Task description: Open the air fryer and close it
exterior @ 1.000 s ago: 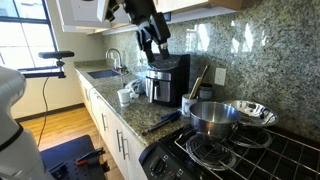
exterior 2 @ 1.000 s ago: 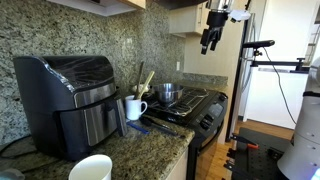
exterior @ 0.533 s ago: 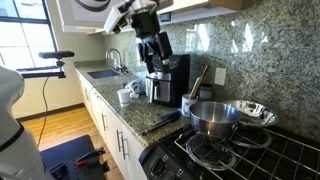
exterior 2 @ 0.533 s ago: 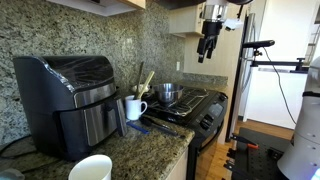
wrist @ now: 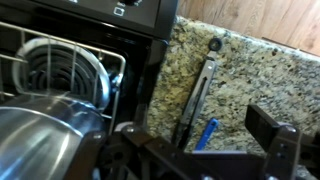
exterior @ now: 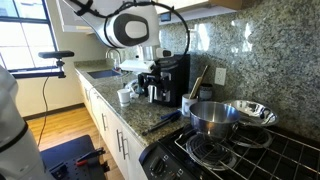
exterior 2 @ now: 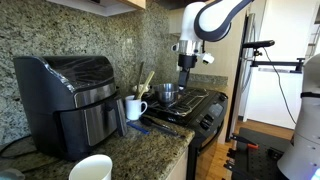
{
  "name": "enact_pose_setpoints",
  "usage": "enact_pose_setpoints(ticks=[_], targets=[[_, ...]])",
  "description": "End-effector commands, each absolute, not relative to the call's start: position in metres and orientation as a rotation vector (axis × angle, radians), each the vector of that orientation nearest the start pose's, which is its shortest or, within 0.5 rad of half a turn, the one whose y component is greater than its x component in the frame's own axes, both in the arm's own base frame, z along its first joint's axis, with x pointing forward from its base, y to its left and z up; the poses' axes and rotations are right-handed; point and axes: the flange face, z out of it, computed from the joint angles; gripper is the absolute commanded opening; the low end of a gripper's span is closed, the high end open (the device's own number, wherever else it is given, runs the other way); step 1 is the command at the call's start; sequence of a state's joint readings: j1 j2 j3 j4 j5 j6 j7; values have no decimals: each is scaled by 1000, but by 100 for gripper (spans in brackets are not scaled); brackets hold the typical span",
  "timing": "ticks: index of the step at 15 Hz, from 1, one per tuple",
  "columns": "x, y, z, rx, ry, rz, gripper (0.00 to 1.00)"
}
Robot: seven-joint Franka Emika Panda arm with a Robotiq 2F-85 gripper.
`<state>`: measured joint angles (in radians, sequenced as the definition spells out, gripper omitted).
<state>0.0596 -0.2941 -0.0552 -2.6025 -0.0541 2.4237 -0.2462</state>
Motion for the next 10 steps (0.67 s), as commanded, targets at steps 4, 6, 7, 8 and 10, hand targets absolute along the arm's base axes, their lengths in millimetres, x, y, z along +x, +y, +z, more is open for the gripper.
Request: enact_pose_setpoints(ticks=[4, 6, 7, 8, 10], targets=[[445, 65, 335, -2874, -886, -284, 100], [444, 80, 334, -2784, -984, -326, 100], [443, 88, 336, -2733, -1032, -360, 100], [442, 94, 337, -2698, -1071, -377, 100], [439, 90, 334, -2723, -1041, -321, 100]])
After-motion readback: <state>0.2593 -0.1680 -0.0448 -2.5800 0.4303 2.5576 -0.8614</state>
